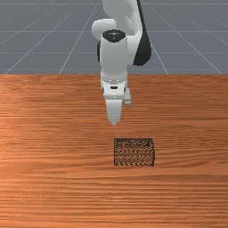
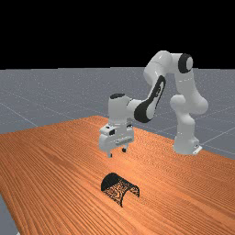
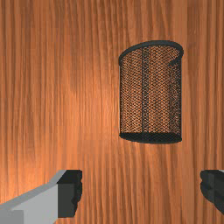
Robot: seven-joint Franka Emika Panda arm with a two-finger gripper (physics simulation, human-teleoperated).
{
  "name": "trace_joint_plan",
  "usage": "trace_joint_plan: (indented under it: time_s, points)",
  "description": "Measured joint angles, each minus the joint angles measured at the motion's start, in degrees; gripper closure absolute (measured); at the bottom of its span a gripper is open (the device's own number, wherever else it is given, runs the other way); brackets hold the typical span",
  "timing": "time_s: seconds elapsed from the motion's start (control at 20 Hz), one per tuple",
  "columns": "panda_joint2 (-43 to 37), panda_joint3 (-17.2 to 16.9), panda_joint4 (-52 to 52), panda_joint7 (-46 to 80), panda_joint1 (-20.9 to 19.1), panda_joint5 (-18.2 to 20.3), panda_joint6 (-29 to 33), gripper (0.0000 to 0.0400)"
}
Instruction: Rotate the holder till the hole upward
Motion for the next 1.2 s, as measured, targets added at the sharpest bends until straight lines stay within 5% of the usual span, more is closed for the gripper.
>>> trace_joint_plan:
  time_s: [0.05,0.1,0.25,0.3,0.35,0.5,1.2]
  points:
    - [0.0,0.0,0.0,0.0,0.0,0.0,0.0,0.0157]
    - [0.0,0.0,0.0,0.0,0.0,0.0,0.0,0.0252]
    - [0.0,0.0,0.0,0.0,0.0,0.0,0.0,0.0367]
    - [1.2,-0.9,0.1,5.1,0.8,0.6,2.0,0.0223]
    - [3.0,-1.0,0.0,5.4,1.0,0.6,4.0,0.0135]
    - [4.2,-0.2,-0.3,1.2,0.2,0.1,4.6,0.0030]
    - [7.0,1.0,4.2,21.2,11.8,-1.0,2.7,0.0000]
